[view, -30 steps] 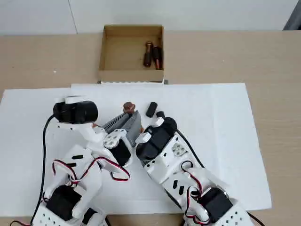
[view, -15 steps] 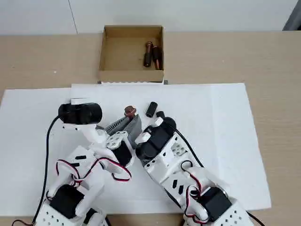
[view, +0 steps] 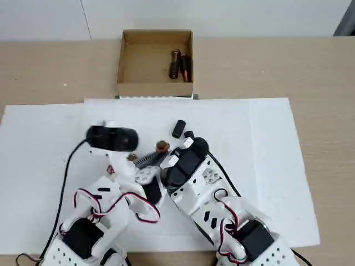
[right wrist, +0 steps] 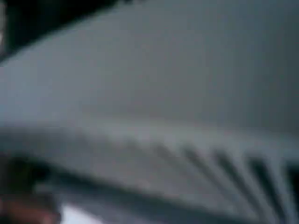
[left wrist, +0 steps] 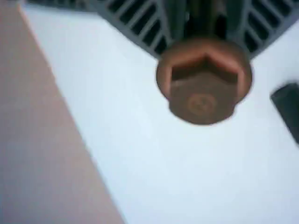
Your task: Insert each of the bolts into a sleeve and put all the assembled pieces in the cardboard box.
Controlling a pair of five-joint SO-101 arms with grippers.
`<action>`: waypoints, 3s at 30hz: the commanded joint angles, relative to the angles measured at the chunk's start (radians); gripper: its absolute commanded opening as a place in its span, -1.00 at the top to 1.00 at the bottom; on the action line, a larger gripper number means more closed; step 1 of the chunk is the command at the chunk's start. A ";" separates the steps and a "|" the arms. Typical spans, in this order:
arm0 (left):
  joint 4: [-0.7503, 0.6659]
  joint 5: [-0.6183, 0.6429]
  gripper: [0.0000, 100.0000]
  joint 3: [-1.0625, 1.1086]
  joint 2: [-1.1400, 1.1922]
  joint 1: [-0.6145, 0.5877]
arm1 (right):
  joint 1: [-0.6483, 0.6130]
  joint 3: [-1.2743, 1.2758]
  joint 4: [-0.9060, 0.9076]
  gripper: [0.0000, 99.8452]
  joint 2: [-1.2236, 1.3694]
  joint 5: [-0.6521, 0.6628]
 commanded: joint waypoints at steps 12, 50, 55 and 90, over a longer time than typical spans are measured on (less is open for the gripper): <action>0.091 -0.023 0.67 -0.012 -0.011 0.011 | -0.005 -0.057 -0.024 0.99 -0.010 0.011; 0.129 -0.520 0.99 0.005 -0.011 -0.618 | 0.351 -0.058 0.016 0.99 0.001 0.003; 0.126 -0.617 0.99 0.111 -0.011 -0.694 | 0.406 -0.071 0.021 0.99 0.007 0.003; 0.127 -0.632 0.99 0.338 -0.011 -0.703 | 0.404 -1.498 -0.297 0.99 1.684 0.173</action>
